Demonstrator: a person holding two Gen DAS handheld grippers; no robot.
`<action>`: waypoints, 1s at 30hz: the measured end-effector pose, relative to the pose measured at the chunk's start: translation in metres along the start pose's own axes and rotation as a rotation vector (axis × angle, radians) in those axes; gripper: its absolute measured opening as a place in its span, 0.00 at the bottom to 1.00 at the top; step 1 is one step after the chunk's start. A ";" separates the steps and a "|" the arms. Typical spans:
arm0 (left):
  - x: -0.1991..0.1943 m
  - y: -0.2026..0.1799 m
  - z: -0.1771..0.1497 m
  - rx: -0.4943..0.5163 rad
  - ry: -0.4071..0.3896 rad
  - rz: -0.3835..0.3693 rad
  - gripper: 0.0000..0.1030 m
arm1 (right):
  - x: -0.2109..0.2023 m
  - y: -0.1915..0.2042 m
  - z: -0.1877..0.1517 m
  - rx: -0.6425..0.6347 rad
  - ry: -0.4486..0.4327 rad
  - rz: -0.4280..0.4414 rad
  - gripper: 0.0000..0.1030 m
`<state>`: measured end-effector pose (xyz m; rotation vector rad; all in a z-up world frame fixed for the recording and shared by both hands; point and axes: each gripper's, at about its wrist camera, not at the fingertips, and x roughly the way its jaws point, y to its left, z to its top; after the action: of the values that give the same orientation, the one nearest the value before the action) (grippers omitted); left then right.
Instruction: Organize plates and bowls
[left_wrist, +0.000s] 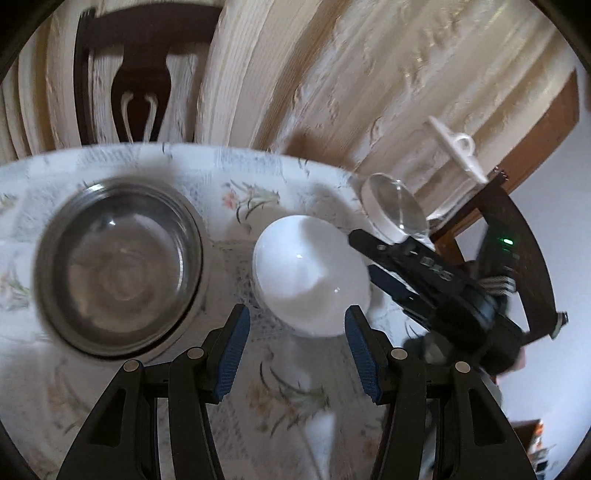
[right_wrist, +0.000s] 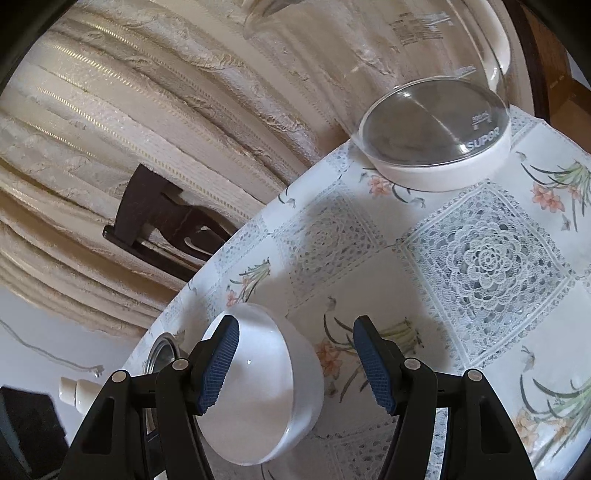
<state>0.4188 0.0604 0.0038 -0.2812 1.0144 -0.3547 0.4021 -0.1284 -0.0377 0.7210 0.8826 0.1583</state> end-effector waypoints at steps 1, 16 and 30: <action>0.006 0.001 0.001 -0.008 0.004 -0.002 0.52 | 0.000 0.001 0.000 -0.005 0.002 -0.001 0.66; 0.044 0.018 0.008 -0.065 0.035 -0.022 0.41 | 0.012 -0.002 -0.003 -0.005 0.041 -0.002 0.57; 0.047 0.012 0.009 -0.012 0.017 0.015 0.41 | 0.030 -0.005 -0.006 0.009 0.093 -0.007 0.37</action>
<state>0.4515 0.0523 -0.0329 -0.2813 1.0346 -0.3381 0.4157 -0.1168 -0.0629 0.7232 0.9751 0.1829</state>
